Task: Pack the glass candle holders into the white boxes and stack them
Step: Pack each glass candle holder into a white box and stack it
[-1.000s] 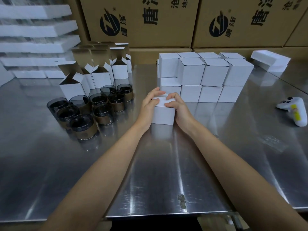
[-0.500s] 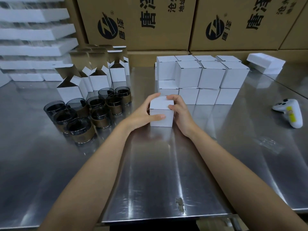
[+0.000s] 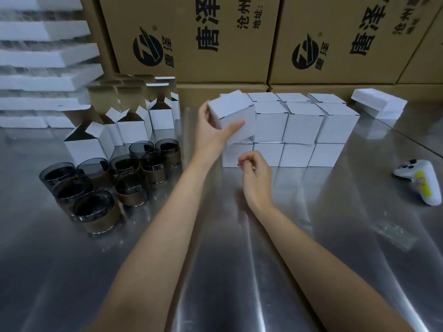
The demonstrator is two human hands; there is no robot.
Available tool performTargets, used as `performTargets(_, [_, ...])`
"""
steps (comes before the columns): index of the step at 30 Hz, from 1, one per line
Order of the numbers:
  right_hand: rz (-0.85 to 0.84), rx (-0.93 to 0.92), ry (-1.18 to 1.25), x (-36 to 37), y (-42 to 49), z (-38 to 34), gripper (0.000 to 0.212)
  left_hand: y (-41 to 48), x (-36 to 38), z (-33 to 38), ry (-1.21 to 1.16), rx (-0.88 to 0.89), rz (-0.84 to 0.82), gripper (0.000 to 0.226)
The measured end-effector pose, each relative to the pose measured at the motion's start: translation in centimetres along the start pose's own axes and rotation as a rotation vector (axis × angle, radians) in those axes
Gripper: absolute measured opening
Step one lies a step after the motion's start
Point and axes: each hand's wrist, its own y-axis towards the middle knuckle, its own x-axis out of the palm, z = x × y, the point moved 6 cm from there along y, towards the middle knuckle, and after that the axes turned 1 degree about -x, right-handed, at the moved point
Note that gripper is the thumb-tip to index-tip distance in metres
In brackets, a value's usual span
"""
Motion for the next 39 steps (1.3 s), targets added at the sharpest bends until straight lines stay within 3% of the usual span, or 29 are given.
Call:
performTargets(4, [-0.048,-0.019,-0.065,0.3,0.0,0.1,0.027,0.7,1.1,-2.5,0.175,0.022,-0.038,0.073])
performTargets(7, [-0.072,-0.038,-0.083,0.6,0.2,0.1,0.027,-0.3,1.0,-3.8,0.343,0.093,0.062,0.072])
performTargets(15, [-0.085,-0.026,-0.093,0.6,0.2,0.4,0.031,-1.5,0.8,-4.9,0.426,0.233,0.124,0.061])
performTargets(24, [-0.151,-0.080,-0.165,1.0,0.0,0.2,0.031,-1.4,0.4,-4.7,0.679,0.304,0.083,0.073])
performTargets(30, [-0.190,-0.128,-0.221,1.2,0.0,-0.1,0.026,-1.8,0.2,-5.2,0.514,0.217,0.000,0.059])
performTargets(37, [-0.195,-0.163,-0.324,1.0,0.0,-0.4,0.028,-5.0,-2.5,-4.5,0.206,0.055,0.298,0.020])
performTargets(39, [-0.179,-0.196,-0.340,1.2,-0.3,-1.0,0.026,-5.7,-2.9,-4.9,0.069,-0.033,0.298,0.024])
